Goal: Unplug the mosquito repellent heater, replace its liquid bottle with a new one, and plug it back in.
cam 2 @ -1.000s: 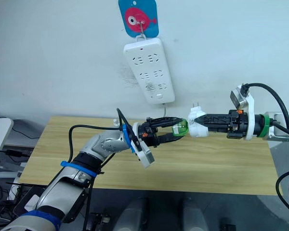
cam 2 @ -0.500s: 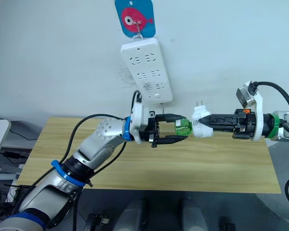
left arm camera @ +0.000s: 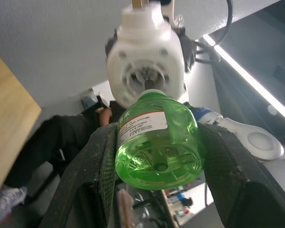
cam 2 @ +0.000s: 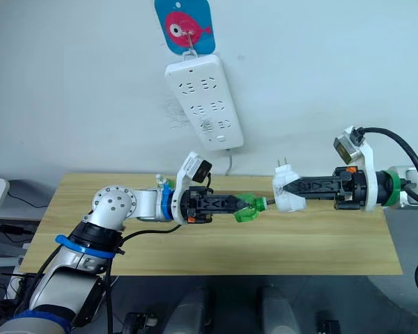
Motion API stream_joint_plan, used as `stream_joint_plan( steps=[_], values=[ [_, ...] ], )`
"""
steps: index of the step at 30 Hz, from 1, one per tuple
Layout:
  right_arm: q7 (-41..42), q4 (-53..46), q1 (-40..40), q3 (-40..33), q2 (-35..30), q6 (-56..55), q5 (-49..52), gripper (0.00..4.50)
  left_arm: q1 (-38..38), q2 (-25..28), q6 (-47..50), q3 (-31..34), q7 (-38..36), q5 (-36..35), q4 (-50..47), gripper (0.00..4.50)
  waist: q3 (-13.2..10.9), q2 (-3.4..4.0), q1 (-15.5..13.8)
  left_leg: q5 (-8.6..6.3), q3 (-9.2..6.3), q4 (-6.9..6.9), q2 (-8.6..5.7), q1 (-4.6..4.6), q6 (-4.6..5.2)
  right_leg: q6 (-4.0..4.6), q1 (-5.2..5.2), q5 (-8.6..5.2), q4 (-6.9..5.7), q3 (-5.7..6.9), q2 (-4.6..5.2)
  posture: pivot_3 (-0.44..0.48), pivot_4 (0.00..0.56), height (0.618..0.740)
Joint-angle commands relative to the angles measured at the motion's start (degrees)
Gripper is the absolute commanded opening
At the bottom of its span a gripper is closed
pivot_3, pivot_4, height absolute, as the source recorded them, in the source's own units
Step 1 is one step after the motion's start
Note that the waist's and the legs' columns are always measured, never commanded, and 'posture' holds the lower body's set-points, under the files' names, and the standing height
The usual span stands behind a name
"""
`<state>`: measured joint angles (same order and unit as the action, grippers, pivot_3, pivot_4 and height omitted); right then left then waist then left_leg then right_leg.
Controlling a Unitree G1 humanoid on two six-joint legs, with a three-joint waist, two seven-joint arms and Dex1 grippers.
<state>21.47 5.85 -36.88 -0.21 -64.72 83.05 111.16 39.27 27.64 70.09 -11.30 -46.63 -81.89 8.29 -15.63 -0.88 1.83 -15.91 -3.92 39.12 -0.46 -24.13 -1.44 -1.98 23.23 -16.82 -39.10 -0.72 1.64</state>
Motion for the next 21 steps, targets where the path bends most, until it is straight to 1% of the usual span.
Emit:
stream_joint_plan(
  steps=[1,3,5,8,10,12,13,15,21],
  values=[
    [2.1,0.4,1.3,-2.4,-2.0,0.5,-1.4,2.96,-1.5,-0.2,2.3,3.1,-0.4,0.7,-3.9,2.27,0.0,0.0,0.0,0.0,0.02,0.01,0.0,0.0,0.0,0.0,0.0,0.0,0.0,-0.03,0.0,-0.011,0.266,0.74],
    [2.9,1.8,2.3,-3.5,-2.8,0.8,-3.7,2.96,-2.8,0.3,3.0,4.6,-0.3,1.5,-4.9,2.27,0.0,0.0,0.0,0.0,0.03,0.0,0.0,0.01,0.0,0.0,0.0,0.0,0.0,-0.05,0.0,-0.005,0.269,0.74],
    [2.9,2.4,4.3,-5.5,-3.3,-0.9,-8.3,2.96,-5.0,1.8,3.9,6.6,0.1,1.8,-6.1,2.27,0.0,0.0,0.0,0.0,0.04,0.0,0.0,0.01,0.01,0.0,0.0,0.0,-0.01,-0.06,0.0,-0.002,0.272,0.74],
    [1.2,2.2,7.1,-6.9,-2.2,-3.5,-16.6,2.96,-7.8,3.3,4.4,8.5,-0.1,3.0,-8.2,2.27,0.0,0.0,-0.1,-0.05,0.07,-0.05,0.02,0.07,0.09,0.0,0.0,0.0,-0.02,-0.1,0.0,-0.002,0.272,0.74],
    [-0.6,-0.1,9.8,-5.1,-1.3,-6.6,-26.3,2.96,-9.5,3.6,4.8,9.7,0.7,2.9,-9.6,2.27,0.0,0.0,-0.1,-0.05,0.09,-0.05,0.02,0.09,0.09,0.0,0.0,0.0,-0.04,-0.12,0.0,0.013,0.277,0.74],
    [-3.1,-1.6,12.3,-1.6,-0.8,-10.7,-37.8,2.96,-10.7,3.3,5.2,10.5,1.3,2.6,-11.0,2.27,0.0,0.0,-0.1,-0.05,0.1,-0.03,0.02,0.1,0.08,0.0,0.0,0.0,-0.06,-0.14,0.0,0.02,0.278,0.74],
    [-3.2,-1.8,12.9,-0.9,-0.5,-11.7,-41.2,2.96,-10.9,3.1,5.4,10.7,1.6,2.6,-11.3,2.27,0.0,-0.01,-0.2,-0.04,0.11,-0.03,0.02,0.11,0.07,0.0,0.0,0.0,-0.06,-0.15,0.0,0.02,0.278,0.74],
    [-5.0,0.7,13.6,1.3,0.8,-13.7,-49.6,2.96,-11.8,2.1,5.7,10.9,2.9,2.0,-12.6,2.27,0.0,0.0,-0.3,0.0,0.12,-0.03,0.0,0.11,0.0,0.0,0.0,0.0,-0.06,-0.16,0.0,0.027,0.28,0.74],
    [-3.8,5.6,12.7,3.7,5.6,-16.0,-63.6,2.96,-13.8,1.0,6.5,11.5,3.9,1.9,-15.6,2.27,0.0,0.0,-0.2,0.02,0.27,-0.07,0.03,0.21,-0.02,0.0,0.01,0.0,-0.11,-0.25,0.01,0.04,0.289,0.74]
  ],
)
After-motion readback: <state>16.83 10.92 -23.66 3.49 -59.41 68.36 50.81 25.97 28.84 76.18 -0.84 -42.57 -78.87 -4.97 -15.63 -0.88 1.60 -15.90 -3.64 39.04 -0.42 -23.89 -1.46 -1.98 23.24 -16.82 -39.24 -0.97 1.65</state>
